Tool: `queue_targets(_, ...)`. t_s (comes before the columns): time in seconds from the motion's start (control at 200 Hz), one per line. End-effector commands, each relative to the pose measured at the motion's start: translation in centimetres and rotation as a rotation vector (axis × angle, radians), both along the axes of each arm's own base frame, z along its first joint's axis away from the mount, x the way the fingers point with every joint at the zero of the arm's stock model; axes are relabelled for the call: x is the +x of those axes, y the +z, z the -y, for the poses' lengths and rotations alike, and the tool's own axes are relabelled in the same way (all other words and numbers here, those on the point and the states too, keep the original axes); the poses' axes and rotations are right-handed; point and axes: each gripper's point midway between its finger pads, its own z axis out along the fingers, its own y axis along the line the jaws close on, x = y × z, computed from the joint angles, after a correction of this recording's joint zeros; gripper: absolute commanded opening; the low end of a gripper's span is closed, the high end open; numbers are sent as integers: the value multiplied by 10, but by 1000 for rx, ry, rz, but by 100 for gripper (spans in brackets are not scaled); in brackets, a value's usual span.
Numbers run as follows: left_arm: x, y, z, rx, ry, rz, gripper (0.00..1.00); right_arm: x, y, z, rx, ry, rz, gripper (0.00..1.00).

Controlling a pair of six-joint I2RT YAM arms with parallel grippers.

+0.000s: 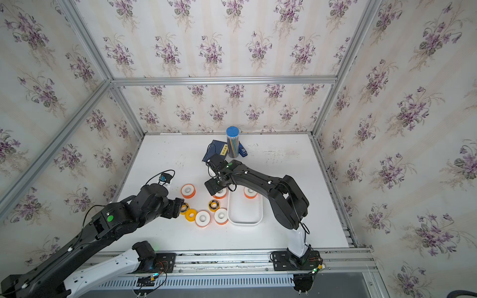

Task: Put the sealing tape into the storage box
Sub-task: Pick up the sealing tape at the center of the board.

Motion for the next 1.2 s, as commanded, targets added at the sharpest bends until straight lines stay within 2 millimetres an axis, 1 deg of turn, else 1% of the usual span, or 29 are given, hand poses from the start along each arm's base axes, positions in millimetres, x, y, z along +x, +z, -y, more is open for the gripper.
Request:
queue_targets(0.0,1,0,-4,14,11,9,83,-5,-8,6,-55,17,-26,95)
queue_targets(0.215,0,1,-4,3,7,15,84,-3,-21,9,-108,15,-31,97)
queue_targets(0.48,0,0,-4,3,9,16,84,-5,-29,6,-115,22,-47,96)
queue_targets(0.659,0,1,-4,2,9,16,85,-7,-35,7,-130,22,-59,90)
queue_targets(0.764,0,0,-4,3,9,16,84,-8,-36,8,-133,21,-62,88)
queue_targets(0.894,0,0,-4,4,11,13,85,-8,-37,8,-140,21,-62,82)
queue_targets(0.964,0,0,-4,4,11,13,85,-8,-37,7,-140,18,-61,76)
queue_targets(1.094,0,0,-5,5,15,15,85,-6,-31,5,-126,15,-52,71)
queue_targets(1.194,0,0,-6,7,17,16,85,-5,-21,3,-105,12,-39,69)
